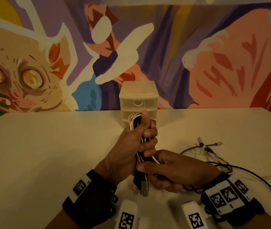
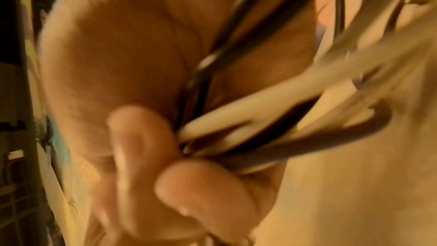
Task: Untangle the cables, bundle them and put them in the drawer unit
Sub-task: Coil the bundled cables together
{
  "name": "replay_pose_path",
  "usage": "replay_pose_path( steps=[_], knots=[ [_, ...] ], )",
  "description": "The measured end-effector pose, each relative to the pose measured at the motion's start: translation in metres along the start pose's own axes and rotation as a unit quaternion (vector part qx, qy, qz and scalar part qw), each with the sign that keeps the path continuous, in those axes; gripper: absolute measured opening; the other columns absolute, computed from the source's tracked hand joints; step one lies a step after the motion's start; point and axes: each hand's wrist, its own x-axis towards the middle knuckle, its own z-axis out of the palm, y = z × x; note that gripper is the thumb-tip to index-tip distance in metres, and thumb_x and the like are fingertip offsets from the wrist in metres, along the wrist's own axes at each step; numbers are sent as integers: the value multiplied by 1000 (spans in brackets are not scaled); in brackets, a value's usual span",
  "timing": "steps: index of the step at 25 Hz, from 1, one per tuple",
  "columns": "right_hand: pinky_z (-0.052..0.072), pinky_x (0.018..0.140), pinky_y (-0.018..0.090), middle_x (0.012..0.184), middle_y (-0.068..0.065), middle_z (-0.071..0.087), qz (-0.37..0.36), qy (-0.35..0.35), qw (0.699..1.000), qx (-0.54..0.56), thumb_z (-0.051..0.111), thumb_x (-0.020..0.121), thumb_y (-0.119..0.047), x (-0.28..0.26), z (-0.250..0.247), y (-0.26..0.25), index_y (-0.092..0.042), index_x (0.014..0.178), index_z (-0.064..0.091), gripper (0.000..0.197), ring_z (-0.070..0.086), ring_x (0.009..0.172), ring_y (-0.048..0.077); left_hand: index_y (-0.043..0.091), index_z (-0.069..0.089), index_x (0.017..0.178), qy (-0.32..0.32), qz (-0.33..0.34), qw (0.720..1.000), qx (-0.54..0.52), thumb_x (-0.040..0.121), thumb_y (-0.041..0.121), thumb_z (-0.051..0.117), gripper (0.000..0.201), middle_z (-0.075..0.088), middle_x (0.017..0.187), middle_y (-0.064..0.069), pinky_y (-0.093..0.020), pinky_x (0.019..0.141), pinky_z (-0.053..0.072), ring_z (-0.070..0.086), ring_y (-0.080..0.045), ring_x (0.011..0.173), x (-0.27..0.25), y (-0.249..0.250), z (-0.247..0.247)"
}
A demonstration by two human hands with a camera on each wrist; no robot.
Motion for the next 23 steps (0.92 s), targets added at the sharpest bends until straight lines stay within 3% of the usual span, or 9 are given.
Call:
replay_pose_path(
  steps=[3, 5, 7, 10, 14, 16, 20, 21, 23],
  knots=[
    [27, 42, 24, 45, 1, 41, 42, -38, 998, -18, 42, 111, -53, -2, 1, -6, -24, 48, 58, 71, 33, 35, 17, 13, 58, 94, -21, -24, 999, -23, 108, 51, 50, 41, 36, 71, 3, -20, 46, 40, 31, -5, 46, 2, 0, -6],
    [25, 39, 24, 43, 3, 42, 70, -63, 996, 6, 47, 108, -55, -1, -1, -6, -13, 63, 71, 66, 34, 31, 17, 15, 59, 92, -31, -25, 999, -2, 108, 51, 50, 41, 37, 70, 3, -23, 52, 47, 36, -5, 46, 2, 0, -6],
    [25, 37, 21, 45, 7, 43, 89, -71, 992, 60, 62, 98, -61, 0, 0, -5, 8, 95, 67, 69, 36, 28, 14, 16, 59, 91, -45, -15, 998, 45, 107, 51, 51, 40, 41, 67, 5, -27, 64, 53, 42, -6, 45, 1, -1, -4],
    [25, 36, 20, 53, 15, 40, 99, -45, 993, 50, 64, 96, -62, 4, 5, -3, 3, 100, 66, 65, 32, 32, 16, 16, 58, 91, -37, -13, 991, 129, 102, 54, 53, 40, 45, 64, 6, -33, 86, 55, 46, -8, 45, 1, -3, -3],
    [27, 42, 26, 59, 19, 46, 103, -14, 994, -32, 48, 104, -55, 8, 12, -4, -4, 104, 67, 54, 33, 36, 21, 14, 60, 93, -11, -30, 993, 117, 100, 54, 60, 40, 51, 69, 2, -37, 86, 51, 54, -13, 50, 1, -2, -7],
    [30, 43, 27, 53, 12, 47, 95, 4, 994, -53, 45, 106, -55, 6, 11, -6, -12, 99, 68, 49, 35, 36, 20, 14, 64, 96, -30, -36, 996, 77, 101, 48, 64, 34, 62, 78, -1, -34, 82, 55, 66, -17, 65, 0, -4, -9],
    [35, 42, 24, 53, 10, 49, 78, 11, 994, -77, 43, 108, -53, 3, 8, -5, -8, 104, 67, 51, 38, 37, 19, 15, 74, 111, -111, -61, 991, 39, 91, 47, 76, 39, 74, 131, -17, -42, 101, 59, 72, -34, 118, -2, -8, -12],
    [36, 42, 23, 54, 10, 50, 81, 8, 993, -84, 43, 108, -52, 4, 9, -3, -5, 107, 66, 53, 39, 38, 19, 13, 73, 107, -105, -71, 990, 65, 89, 48, 77, 39, 73, 133, -19, -40, 100, 60, 71, -34, 121, -2, -8, -9],
    [37, 45, 24, 58, 12, 52, 92, 4, 992, -87, 43, 107, -50, 8, 12, 1, 0, 111, 66, 55, 41, 39, 18, 14, 70, 84, -51, -93, 986, 129, 90, 50, 76, 37, 79, 114, -18, -34, 87, 64, 74, -31, 117, -2, -5, -1]
  ],
)
